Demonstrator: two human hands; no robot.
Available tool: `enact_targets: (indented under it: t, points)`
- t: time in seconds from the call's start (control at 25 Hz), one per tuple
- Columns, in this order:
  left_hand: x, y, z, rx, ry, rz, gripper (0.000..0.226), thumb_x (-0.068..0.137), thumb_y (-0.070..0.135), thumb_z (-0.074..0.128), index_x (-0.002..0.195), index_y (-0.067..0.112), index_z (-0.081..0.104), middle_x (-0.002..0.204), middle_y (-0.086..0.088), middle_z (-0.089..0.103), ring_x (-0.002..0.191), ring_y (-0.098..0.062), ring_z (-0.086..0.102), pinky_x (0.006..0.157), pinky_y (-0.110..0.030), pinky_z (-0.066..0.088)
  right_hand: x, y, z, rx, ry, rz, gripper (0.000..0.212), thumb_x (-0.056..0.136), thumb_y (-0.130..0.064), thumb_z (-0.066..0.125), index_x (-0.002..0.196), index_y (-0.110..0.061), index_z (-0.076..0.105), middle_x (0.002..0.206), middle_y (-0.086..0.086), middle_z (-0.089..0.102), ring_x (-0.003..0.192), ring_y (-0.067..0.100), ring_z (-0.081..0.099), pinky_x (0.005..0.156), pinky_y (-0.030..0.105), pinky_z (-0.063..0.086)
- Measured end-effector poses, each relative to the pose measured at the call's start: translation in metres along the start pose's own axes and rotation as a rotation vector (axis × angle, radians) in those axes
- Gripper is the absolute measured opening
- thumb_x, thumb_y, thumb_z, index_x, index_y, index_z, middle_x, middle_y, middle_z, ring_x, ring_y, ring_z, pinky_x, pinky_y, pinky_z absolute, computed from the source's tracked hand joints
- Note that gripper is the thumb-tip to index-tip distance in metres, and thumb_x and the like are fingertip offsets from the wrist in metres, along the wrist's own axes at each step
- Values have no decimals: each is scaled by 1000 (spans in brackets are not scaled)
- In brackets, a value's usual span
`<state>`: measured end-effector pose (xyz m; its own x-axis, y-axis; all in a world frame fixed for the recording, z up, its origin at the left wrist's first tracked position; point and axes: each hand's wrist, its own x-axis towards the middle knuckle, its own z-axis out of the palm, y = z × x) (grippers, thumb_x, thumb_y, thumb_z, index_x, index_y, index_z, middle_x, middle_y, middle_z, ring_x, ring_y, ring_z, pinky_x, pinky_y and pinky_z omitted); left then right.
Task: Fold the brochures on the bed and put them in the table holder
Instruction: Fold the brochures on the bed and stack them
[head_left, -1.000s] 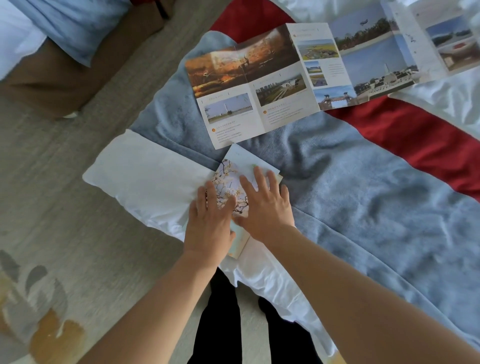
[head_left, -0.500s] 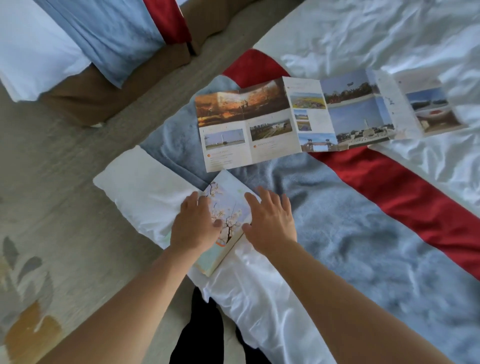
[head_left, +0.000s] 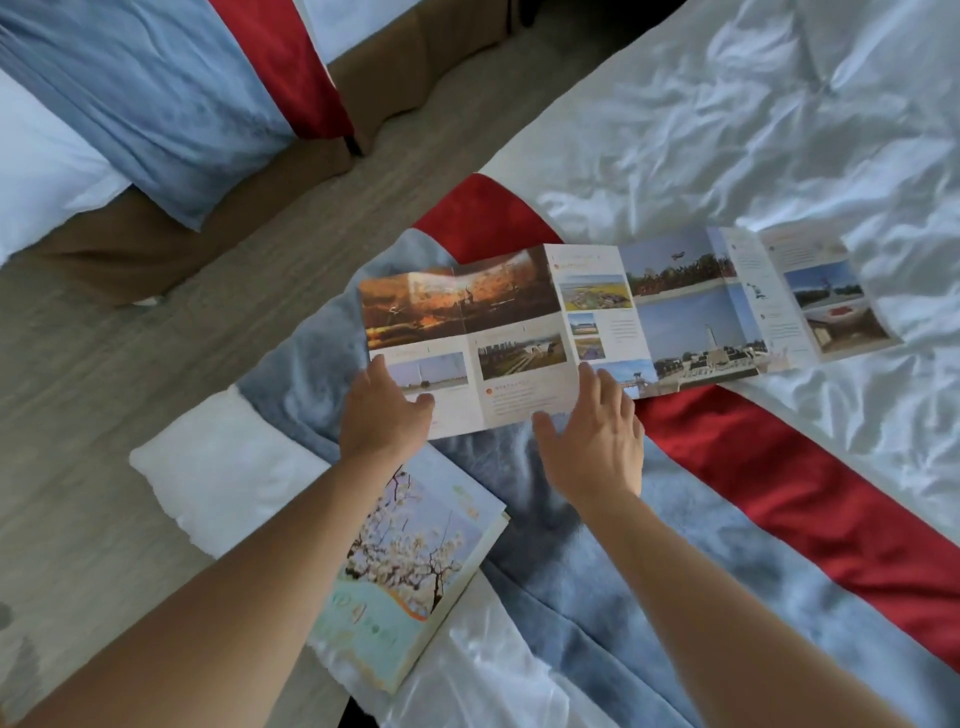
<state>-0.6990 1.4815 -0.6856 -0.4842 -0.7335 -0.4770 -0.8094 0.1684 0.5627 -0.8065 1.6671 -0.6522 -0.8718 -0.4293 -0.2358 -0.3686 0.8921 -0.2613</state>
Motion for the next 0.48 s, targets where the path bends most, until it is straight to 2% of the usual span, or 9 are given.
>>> enact_targets:
  t: [0.2, 0.28, 0.36, 0.48]
  points:
    - [37, 15, -2, -289, 52, -108, 49, 82, 20, 68, 127, 19, 50, 118, -2, 64, 106, -23, 64, 78, -35, 54, 37, -9, 5, -12, -39, 144, 76, 89, -48, 56, 152, -29, 19, 156, 10, 30, 142, 33, 27, 116, 56, 21]
    - [48, 25, -5, -287, 127, -46, 40, 82, 19, 67, 119, 18, 52, 114, -3, 63, 102, -22, 64, 78, -35, 53, 47, -16, 8, -33, -50, 159, 82, 88, -52, 56, 154, -28, 13, 154, 8, 32, 141, 32, 31, 118, 58, 13]
    - [51, 38, -7, -300, 188, 81, 36, 84, 16, 63, 117, 22, 53, 112, 2, 64, 103, -15, 62, 84, -33, 53, 55, -20, 9, -31, -28, 173, 85, 89, -52, 55, 155, -23, 10, 148, 8, 41, 135, 32, 41, 118, 59, 13]
    - [44, 62, -6, -430, 118, 188, 48, 89, 19, 60, 134, 29, 46, 113, 16, 63, 99, 4, 59, 80, -11, 43, 63, -22, 5, 2, 30, 222, 79, 93, -51, 46, 156, -19, 11, 139, 9, 50, 129, 30, 47, 118, 56, 16]
